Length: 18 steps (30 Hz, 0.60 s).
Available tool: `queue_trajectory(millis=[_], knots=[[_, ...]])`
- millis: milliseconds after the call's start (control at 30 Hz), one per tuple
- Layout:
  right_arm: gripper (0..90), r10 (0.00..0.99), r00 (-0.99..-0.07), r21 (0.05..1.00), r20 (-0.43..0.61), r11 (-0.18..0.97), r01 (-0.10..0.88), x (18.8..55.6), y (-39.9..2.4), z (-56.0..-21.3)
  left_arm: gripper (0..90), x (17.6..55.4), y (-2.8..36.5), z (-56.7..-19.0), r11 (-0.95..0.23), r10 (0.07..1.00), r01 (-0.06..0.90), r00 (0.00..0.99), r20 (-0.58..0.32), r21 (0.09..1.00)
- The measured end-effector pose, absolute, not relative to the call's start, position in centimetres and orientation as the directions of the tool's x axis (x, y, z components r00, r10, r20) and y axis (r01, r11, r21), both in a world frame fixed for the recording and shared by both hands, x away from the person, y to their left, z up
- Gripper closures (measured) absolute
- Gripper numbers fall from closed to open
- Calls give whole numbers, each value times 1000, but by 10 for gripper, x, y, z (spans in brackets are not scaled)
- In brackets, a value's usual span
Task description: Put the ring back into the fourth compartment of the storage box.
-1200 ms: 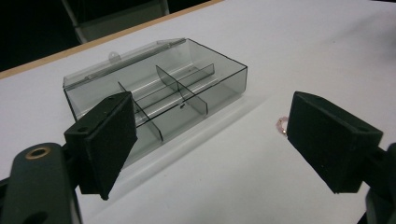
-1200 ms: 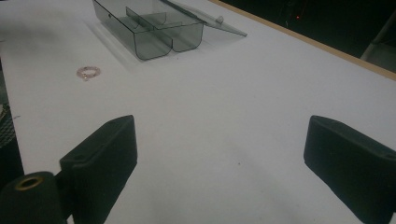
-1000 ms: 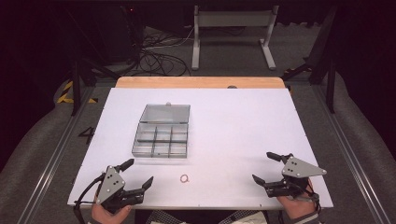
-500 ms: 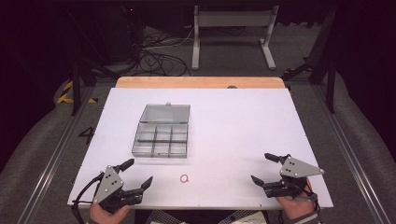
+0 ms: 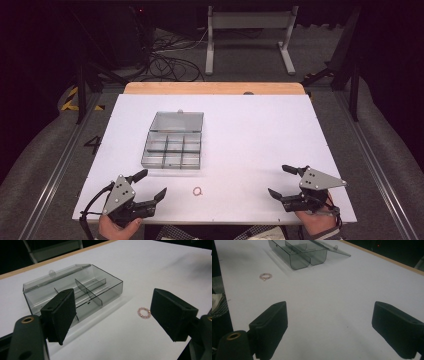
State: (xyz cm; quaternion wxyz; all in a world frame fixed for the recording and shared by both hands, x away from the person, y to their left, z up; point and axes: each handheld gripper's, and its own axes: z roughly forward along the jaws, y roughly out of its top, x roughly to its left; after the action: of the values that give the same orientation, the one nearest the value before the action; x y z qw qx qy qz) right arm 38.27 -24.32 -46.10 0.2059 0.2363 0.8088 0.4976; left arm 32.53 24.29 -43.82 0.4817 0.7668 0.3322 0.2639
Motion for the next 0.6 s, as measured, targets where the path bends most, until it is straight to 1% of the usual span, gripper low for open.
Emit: queue_trajectory(millis=[233, 600], knots=[[138, 582, -807, 900, -99, 399, 176, 383, -242, -461, 234, 331, 235, -434, -322, 752, 259, 654, 80, 911], [139, 581, -809, 898, -93, 400, 183, 383, -241, -462, 236, 342, 219, -428, -351, 727, 245, 680, 98, 904]])
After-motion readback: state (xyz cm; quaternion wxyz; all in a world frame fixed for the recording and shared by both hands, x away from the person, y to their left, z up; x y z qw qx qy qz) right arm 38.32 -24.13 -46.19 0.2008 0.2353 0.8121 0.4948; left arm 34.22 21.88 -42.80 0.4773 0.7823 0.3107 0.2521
